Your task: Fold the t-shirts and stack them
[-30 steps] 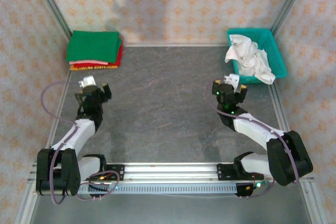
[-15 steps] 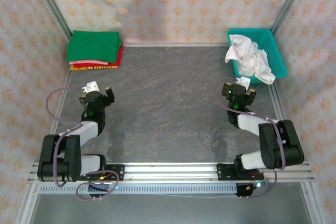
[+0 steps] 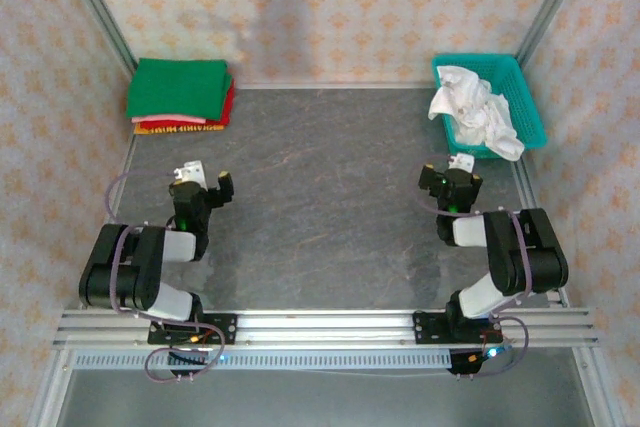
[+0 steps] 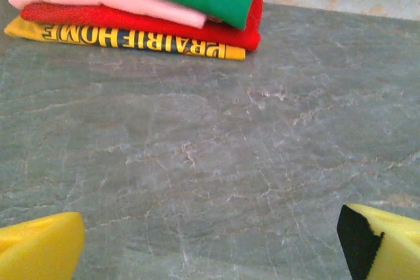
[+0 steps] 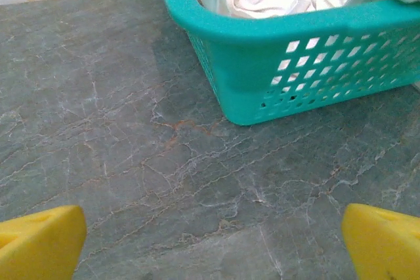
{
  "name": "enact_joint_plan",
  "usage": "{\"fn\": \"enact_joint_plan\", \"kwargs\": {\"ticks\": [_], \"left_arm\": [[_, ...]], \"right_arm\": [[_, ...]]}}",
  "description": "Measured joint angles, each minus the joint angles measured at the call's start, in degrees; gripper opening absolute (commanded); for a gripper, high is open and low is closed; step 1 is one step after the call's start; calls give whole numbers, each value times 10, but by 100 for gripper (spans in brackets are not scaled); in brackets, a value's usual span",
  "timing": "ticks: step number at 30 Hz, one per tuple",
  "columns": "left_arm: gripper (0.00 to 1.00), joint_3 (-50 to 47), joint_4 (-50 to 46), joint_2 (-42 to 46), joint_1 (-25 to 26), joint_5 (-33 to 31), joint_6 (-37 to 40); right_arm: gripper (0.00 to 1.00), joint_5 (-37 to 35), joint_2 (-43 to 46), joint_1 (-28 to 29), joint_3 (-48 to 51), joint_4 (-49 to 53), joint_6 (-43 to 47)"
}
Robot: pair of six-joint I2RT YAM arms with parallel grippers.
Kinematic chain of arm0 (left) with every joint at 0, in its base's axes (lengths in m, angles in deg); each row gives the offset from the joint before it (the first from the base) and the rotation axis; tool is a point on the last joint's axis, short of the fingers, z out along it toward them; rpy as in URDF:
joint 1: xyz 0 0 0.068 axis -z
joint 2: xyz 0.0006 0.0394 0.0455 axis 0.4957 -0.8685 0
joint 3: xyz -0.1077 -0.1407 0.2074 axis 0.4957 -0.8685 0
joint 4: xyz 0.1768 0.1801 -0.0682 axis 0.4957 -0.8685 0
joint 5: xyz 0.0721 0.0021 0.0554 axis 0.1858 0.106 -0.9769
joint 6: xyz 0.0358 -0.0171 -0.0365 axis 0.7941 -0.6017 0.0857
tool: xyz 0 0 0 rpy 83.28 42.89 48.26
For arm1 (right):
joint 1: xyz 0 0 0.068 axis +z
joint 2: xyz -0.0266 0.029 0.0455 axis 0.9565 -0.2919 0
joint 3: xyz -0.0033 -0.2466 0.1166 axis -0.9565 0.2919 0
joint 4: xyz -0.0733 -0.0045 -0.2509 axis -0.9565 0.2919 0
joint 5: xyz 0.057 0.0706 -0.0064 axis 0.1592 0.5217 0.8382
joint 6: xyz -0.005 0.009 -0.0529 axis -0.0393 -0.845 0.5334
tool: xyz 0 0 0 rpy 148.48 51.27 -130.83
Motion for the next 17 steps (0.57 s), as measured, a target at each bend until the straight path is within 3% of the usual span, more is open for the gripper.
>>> {"fn": "enact_joint_plan", "kwargs": {"ticks": [7,17], "left_arm": [[100,74,-50,-17,20,-5,16],[100,78,-75,-17,25,-15,18]], "right_arm": [[99,17,0,-9,0,-11,-6],[99,27,0,-10,0,-17,-8]]}}
